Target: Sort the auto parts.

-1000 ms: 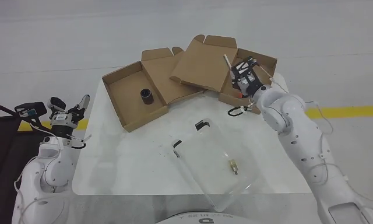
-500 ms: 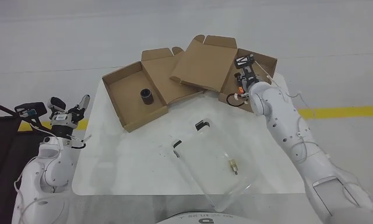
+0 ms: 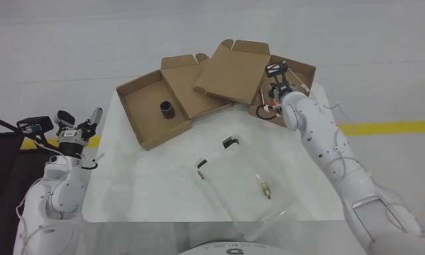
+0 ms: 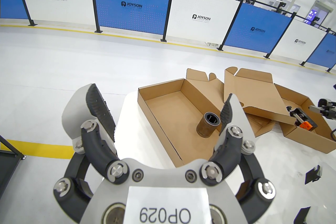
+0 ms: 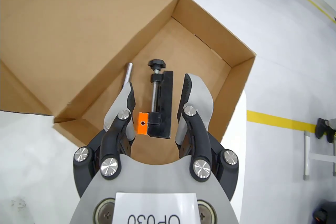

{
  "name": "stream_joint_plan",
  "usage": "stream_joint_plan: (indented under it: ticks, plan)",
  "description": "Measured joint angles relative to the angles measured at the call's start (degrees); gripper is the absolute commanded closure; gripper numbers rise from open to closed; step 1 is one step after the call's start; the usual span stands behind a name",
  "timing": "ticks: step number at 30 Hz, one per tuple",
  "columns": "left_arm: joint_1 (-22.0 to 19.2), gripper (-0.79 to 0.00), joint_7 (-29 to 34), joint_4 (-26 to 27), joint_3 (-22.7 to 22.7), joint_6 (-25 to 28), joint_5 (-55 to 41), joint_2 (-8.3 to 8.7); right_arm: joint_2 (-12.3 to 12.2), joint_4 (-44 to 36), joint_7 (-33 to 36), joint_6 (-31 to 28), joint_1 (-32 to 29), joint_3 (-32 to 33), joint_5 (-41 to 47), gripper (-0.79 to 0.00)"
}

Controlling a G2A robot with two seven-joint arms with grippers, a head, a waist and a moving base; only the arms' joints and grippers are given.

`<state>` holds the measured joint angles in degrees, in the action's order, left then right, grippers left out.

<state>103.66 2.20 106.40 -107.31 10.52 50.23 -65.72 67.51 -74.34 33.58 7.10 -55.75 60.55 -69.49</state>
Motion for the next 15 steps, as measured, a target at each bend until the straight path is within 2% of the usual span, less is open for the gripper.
stream_joint_plan:
  ticks: [4,7,10,12,13,14,15]
  plan:
    - [0.0,-0.785,0.0,0.0,0.0,0.0,0.0,0.0,-0.9,-6.4,-4.8,-7.8,-4.1,4.8,7.0,-0.354]
    - [0.0,-0.785,0.0,0.0,0.0,0.0,0.0,0.0,-1.9,-12.3,-6.7,-16.5,-8.6,9.3,12.4,-0.357]
    - [0.0,-0.785,0.0,0.0,0.0,0.0,0.0,0.0,-3.2,-17.7,-5.7,-27.8,-13.4,13.8,17.0,-0.379]
    - [0.0,-0.785,0.0,0.0,0.0,0.0,0.0,0.0,-4.1,-20.5,-4.4,-35.3,-16.5,16.8,19.0,-0.542]
    - [0.0,-0.785,0.0,0.0,0.0,0.0,0.0,0.0,-4.5,-21.6,-4.0,-38.3,-17.7,17.9,19.7,-0.699]
    - [0.0,-0.785,0.0,0.0,0.0,0.0,0.0,0.0,-4.8,-22.6,-3.6,-41.9,-19.0,19.2,20.7,-0.785]
    - [0.0,-0.785,0.0,0.0,0.0,0.0,0.0,0.0,-5.1,-23.0,-3.4,-44.4,-19.7,20.0,21.6,-0.785]
